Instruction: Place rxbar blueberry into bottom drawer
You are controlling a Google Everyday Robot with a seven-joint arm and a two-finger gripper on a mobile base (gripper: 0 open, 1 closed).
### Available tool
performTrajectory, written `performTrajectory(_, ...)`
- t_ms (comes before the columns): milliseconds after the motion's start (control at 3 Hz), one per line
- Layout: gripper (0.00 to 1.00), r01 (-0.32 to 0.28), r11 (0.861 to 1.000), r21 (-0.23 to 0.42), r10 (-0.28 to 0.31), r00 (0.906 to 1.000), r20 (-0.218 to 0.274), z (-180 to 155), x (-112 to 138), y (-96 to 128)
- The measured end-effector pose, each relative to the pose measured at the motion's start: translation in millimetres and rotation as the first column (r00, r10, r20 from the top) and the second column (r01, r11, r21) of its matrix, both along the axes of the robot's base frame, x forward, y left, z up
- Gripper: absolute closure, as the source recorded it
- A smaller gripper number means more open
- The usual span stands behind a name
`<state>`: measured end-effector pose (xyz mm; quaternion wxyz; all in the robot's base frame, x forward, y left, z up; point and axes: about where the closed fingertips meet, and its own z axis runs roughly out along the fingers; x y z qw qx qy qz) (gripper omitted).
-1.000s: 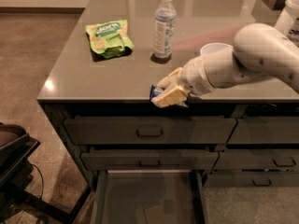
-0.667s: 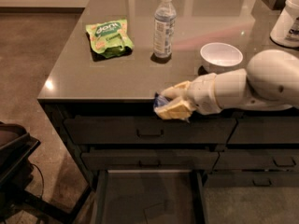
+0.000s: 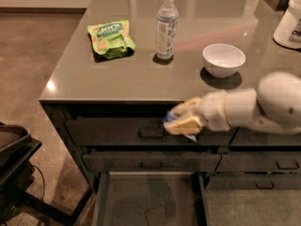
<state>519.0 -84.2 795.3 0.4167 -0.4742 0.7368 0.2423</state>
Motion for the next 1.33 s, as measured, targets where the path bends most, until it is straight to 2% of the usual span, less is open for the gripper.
performTrajectory(333,1.0,0.13,0.989,0.068,-0.128,0.9913,-0.031,-33.5,-10.5,-41.5)
performTrajectory(667,1.0,0.128,0.989,0.067,-0.126,0.9915,-0.031,-33.4,-10.4,-40.7)
performTrajectory(1000,1.0,0.154,0.984,0.09,-0.146,0.9847,-0.095,-48.9,-24.1,-39.7)
performTrajectory(1333,1.0,0.251,0.955,0.157,-0.216,0.9542,-0.207,-102.2,-55.4,-35.7)
